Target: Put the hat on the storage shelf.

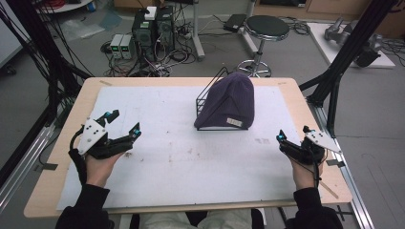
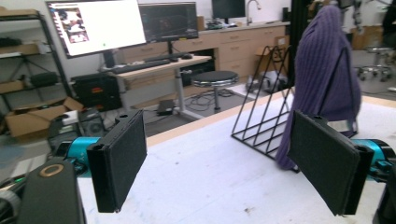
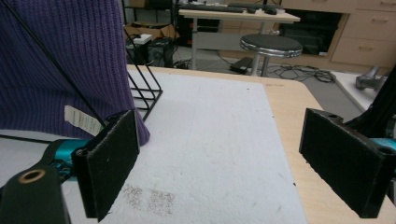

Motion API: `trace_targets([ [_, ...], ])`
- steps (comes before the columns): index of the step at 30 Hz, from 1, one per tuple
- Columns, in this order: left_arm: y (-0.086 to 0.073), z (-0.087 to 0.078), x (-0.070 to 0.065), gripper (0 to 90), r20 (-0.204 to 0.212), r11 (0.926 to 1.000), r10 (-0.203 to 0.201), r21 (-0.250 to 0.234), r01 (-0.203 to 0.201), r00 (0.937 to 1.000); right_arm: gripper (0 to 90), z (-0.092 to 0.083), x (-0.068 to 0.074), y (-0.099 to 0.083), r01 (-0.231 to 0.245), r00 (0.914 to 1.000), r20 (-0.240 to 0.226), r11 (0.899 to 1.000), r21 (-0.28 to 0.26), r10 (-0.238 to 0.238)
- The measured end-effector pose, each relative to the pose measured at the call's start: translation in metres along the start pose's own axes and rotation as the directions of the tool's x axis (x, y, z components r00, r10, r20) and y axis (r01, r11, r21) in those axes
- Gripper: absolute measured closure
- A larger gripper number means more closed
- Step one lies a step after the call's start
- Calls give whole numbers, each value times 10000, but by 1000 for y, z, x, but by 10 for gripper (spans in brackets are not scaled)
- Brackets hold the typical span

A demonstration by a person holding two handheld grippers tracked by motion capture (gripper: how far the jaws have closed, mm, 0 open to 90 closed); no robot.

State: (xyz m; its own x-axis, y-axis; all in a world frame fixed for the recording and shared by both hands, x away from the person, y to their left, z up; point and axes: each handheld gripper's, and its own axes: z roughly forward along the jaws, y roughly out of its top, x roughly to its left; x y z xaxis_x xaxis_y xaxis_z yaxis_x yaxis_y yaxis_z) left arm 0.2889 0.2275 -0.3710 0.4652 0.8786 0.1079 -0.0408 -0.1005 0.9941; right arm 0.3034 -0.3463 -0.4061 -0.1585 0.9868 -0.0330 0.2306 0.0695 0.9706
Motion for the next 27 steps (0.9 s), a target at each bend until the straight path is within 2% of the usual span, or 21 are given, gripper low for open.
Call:
trace_targets([
  [5,-9,-13,4,202,-466,9999,-114,124,120,9989,115,-5,-1,-11,-201,9994,289,9987,-471,215],
  [8,-11,-20,7,202,-792,10000,-9,95,17,9969,115,-7,-2,-14,-434,9982,389,9971,-626,459],
  [11,-18,-28,9,206,-1126,9998,156,175,-137,9935,115,-10,-3,-16,-450,9975,507,9949,-908,498],
  [16,-34,-44,14,209,-1691,9997,-116,190,150,9855,115,-11,-1,-20,-477,9969,557,9912,-1231,549],
  [22,-53,-65,15,210,-2528,9991,-411,-170,380,9666,115,-10,1,-25,-595,9965,491,9884,-1399,669],
  [27,-64,-70,15,210,-2596,9981,-611,-72,613,9638,115,-12,4,-29,-536,9965,566,9894,-1353,617],
])
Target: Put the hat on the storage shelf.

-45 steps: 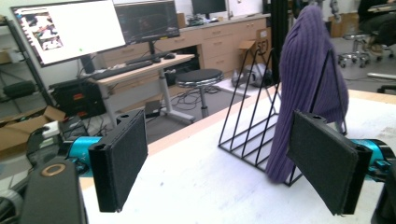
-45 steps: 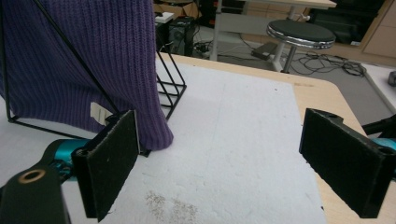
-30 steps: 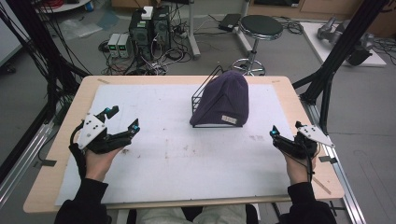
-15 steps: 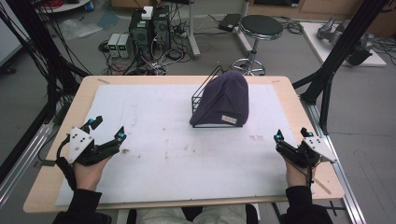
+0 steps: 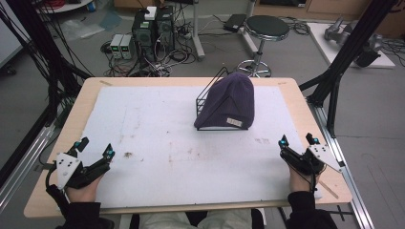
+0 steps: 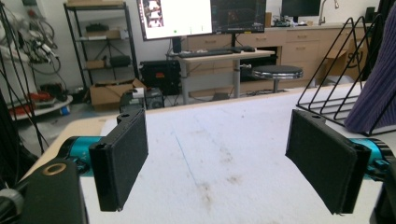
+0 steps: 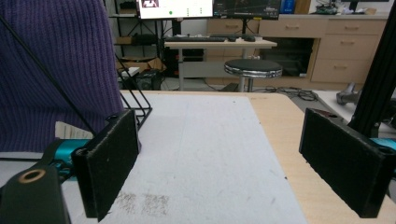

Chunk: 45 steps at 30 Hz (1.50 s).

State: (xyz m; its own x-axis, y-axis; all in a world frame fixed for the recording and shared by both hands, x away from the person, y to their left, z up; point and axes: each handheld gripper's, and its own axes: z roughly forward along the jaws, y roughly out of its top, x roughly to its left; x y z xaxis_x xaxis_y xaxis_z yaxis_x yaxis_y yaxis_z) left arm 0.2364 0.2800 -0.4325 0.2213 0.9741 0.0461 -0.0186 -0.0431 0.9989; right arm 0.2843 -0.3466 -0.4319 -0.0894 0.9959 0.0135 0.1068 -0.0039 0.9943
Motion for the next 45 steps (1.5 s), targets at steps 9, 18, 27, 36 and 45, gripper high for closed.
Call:
trace_targets([
  [9,-4,1,-1,210,-52,9998,104,146,-103,9999,115,2,1,-5,58,9998,-199,9996,273,-52],
  [18,-7,1,2,212,-234,9993,152,331,-144,9996,115,6,1,-5,258,9983,-529,9986,467,-233],
  [27,-9,3,0,215,-88,9990,208,399,-204,9997,116,8,3,-6,411,9963,-784,9971,640,-361],
  [36,-9,3,1,218,-9,9989,95,465,-95,10000,116,8,1,-6,276,9969,-758,9973,681,-224],
  [45,-10,3,1,220,73,9990,62,451,-65,10000,116,9,1,-7,232,9963,-837,9971,728,-171],
])
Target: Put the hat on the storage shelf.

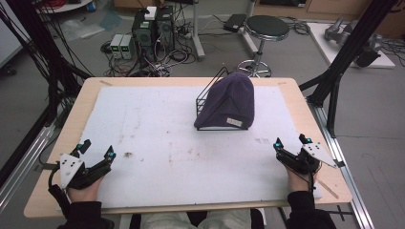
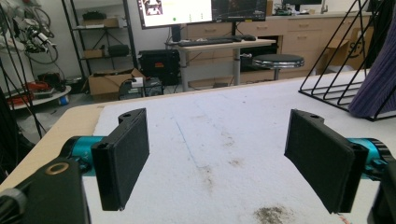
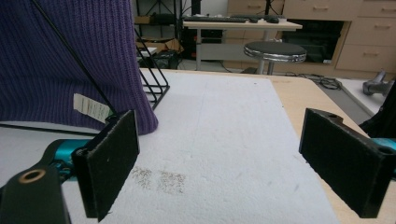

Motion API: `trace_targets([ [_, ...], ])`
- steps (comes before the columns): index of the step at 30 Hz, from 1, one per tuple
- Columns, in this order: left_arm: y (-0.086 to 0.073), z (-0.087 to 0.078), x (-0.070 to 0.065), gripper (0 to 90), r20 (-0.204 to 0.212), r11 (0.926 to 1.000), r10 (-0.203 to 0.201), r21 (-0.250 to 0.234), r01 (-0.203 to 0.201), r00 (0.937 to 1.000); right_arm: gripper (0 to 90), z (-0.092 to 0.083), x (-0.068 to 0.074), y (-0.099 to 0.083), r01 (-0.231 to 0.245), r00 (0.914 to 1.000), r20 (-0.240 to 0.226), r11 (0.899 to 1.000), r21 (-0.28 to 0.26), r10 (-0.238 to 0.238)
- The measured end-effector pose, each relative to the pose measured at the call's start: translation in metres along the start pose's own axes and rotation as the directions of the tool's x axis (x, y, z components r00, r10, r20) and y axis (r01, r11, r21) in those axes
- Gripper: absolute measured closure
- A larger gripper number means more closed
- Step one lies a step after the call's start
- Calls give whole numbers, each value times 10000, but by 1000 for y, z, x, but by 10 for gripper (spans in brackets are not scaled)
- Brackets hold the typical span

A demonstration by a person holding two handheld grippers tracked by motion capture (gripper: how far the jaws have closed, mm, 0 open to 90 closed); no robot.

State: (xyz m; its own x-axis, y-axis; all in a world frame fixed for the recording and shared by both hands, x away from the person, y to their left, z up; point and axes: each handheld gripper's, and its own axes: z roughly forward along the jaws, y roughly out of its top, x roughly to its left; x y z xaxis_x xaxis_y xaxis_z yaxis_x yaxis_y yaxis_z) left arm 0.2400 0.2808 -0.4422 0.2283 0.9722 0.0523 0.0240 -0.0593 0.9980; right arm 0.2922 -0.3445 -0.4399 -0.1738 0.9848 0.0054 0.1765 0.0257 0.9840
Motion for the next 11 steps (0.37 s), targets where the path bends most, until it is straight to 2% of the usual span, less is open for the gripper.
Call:
trace_targets([
  [11,-1,1,-1,219,139,10000,33,87,-34,9999,116,1,0,0,-6,10000,-98,9999,120,7],
])
